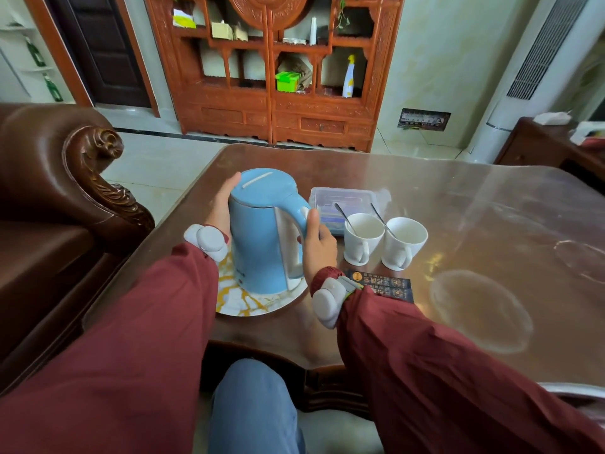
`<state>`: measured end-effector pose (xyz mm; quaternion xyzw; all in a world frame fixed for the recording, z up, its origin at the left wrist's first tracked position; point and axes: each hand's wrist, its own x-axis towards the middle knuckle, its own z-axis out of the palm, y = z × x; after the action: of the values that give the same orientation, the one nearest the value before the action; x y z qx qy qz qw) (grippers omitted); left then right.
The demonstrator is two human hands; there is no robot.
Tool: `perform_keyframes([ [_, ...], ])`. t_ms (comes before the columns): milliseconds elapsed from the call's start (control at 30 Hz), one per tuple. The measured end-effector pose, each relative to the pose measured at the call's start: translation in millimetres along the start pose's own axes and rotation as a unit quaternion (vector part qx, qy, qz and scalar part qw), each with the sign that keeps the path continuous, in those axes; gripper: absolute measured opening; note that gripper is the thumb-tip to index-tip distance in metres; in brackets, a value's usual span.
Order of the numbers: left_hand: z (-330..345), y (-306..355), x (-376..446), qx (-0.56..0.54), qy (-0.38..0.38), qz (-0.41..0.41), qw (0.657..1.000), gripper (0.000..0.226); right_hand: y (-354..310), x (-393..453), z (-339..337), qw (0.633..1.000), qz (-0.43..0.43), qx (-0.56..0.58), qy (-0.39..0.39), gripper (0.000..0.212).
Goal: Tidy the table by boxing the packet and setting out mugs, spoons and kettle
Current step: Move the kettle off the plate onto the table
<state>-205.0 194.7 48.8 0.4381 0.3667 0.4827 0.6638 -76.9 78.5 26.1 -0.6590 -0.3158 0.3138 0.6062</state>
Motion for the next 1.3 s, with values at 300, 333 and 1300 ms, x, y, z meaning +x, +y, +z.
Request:
perform_keyframes([
  [300, 7.5, 17.2, -35.4, -0.002, 0.083, 0.039, 0.996, 0.062, -26.4, -22.4, -12.7, 0.999, -0.043, -0.015, 0.023, 0.065],
  [333, 9.5, 20.6, -41.0, 0.006, 0.100, 0.043, 0.994, 0.062, -30.3, -26.2, -15.2, 0.999, -0.045, -0.012, 0.023, 0.064],
  [1300, 257.3, -79.0, -149.3, 0.085, -0.073, -0.068, 0.991, 0.037, -25.2, -29.5, -302.2, 0.939, -0.014, -0.075, 0.335, 0.052],
])
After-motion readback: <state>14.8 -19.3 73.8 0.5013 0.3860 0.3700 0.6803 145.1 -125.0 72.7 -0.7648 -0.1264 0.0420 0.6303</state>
